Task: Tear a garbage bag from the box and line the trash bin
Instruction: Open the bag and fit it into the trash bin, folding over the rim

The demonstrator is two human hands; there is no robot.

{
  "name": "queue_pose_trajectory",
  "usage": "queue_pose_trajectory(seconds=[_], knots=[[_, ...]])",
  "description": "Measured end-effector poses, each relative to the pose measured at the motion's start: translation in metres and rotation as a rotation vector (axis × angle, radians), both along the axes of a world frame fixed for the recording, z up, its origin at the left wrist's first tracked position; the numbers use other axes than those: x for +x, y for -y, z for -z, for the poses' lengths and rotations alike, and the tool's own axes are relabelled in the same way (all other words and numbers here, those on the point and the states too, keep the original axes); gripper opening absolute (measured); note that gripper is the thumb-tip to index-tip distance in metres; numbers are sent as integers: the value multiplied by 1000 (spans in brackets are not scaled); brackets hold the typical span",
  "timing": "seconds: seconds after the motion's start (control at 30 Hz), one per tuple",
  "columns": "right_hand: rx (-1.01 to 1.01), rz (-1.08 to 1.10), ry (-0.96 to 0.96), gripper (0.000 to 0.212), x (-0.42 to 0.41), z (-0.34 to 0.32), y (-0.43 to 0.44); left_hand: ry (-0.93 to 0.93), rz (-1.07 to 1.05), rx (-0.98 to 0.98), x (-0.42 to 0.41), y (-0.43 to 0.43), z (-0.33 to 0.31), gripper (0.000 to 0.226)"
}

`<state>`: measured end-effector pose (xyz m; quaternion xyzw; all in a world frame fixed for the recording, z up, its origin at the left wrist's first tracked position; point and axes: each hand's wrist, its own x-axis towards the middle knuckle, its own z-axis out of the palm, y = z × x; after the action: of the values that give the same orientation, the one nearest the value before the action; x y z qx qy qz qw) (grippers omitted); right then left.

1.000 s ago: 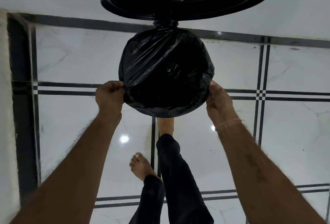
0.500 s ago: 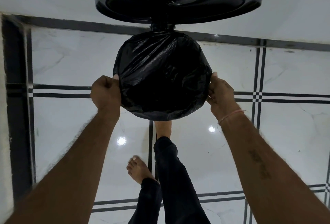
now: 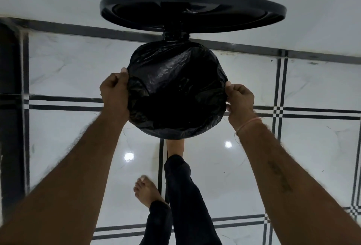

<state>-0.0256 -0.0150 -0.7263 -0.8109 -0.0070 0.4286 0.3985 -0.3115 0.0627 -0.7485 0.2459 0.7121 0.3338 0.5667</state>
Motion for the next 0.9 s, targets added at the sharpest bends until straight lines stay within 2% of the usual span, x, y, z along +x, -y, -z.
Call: queue_pose_trajectory(seconds=[0.07,0.13,0.27,0.33,0.4,0.43,0.53,0.57,0.63,0.67,0.77,0.83,0.9], knots=[[25,9,-9,28,-3,0,-1,144,-36,-195,-3,-12,4,32],[39,14,-44,32,-5,3,-3,255,-24,-378,-8,-22,11,37],[-41,-82,-75,30,3,-1,-10,282,12,-540,-13,-37,21,53],[-30,-168,-23,17,9,-2,-13,175,54,-542,-10,-40,20,55],[2,-219,28,3,15,-1,-18,15,67,-447,-6,-38,10,39],[12,-242,40,4,17,0,-20,-16,56,-399,-3,-37,7,33],[37,-351,111,14,20,5,-23,46,39,-279,0,-30,0,22],[54,-379,126,27,19,5,-22,108,59,-240,-1,-29,-2,25],[104,-429,106,49,17,1,-18,226,124,-212,-5,-26,-7,45],[126,-451,84,48,17,0,-17,246,161,-201,-7,-24,-10,53],[110,-456,-9,38,22,-1,-16,184,152,-158,-8,-28,-7,39],[54,-423,-70,39,25,4,-20,178,104,-219,-6,-35,-3,35],[-8,-381,-127,39,26,10,-26,260,39,-292,-3,-45,4,32]])
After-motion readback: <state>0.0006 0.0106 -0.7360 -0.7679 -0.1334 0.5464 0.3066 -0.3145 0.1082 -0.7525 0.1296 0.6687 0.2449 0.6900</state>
